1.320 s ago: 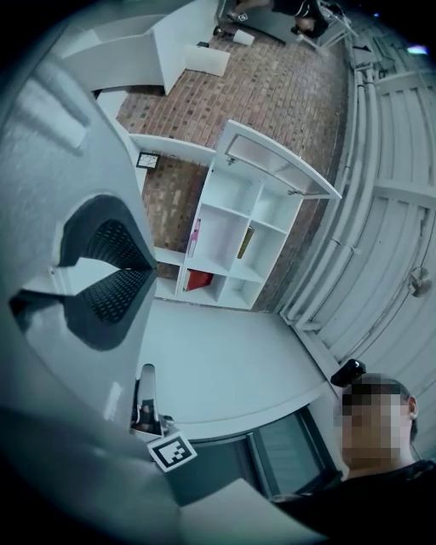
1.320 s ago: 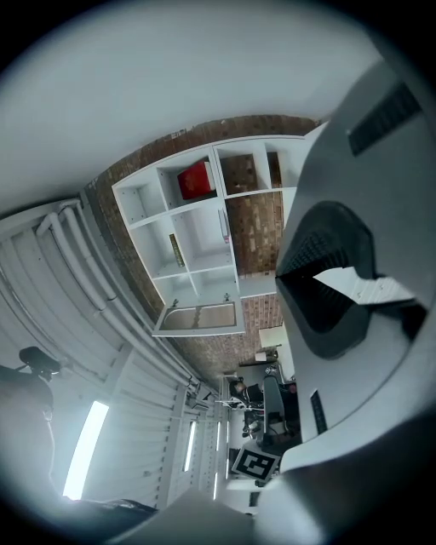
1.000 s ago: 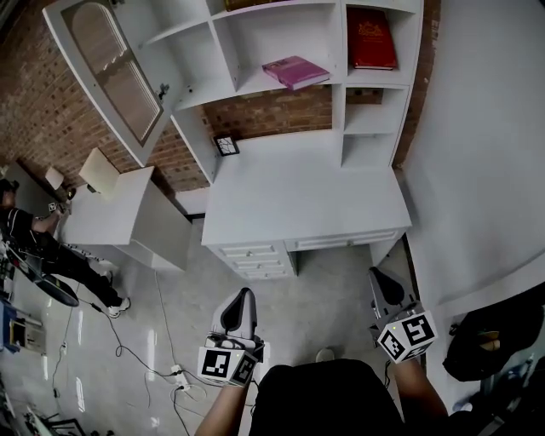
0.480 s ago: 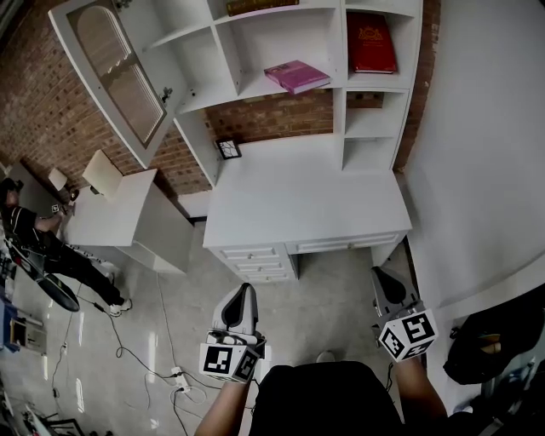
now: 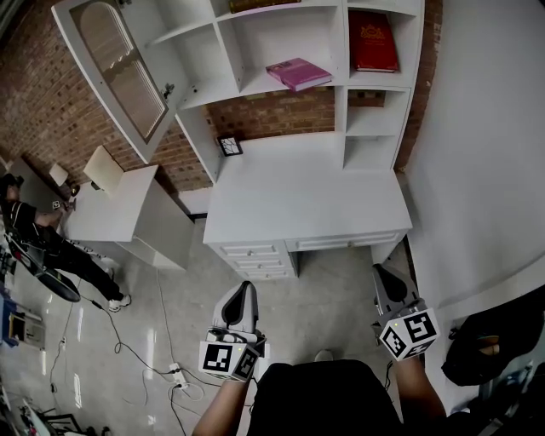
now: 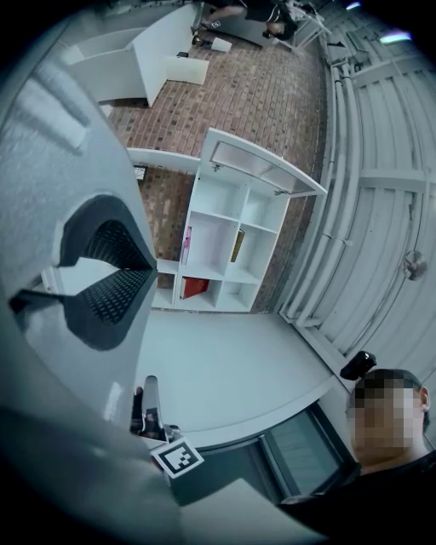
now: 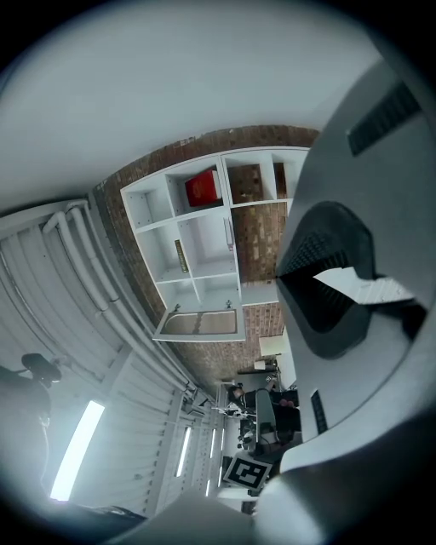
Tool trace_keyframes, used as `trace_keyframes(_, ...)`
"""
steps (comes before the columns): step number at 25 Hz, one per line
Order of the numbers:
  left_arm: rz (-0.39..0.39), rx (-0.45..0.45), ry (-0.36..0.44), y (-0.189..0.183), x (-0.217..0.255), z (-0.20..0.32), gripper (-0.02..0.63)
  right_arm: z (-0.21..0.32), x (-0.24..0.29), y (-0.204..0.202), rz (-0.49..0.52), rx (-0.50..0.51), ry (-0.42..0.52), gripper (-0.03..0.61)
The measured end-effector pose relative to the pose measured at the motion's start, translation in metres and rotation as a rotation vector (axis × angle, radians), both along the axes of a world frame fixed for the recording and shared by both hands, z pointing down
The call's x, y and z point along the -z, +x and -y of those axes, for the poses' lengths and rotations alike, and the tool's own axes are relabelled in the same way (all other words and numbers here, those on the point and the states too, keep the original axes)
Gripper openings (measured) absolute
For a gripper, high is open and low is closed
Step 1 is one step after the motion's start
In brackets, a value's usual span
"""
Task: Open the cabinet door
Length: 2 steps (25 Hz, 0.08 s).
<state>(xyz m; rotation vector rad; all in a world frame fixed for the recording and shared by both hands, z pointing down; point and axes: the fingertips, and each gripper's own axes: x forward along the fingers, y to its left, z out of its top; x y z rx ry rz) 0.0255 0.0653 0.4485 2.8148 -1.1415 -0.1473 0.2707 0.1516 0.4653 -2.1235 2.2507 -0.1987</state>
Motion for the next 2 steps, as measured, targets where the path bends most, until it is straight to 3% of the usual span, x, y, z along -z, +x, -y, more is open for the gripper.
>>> trace_keyframes(2, -0.019, 0.003, -0.024, -0.002, -0.0019, -0.0011, 0.02, -0.0002, -0.0015, -0.0017, 0.005, 0.001, -0.001, 0.0)
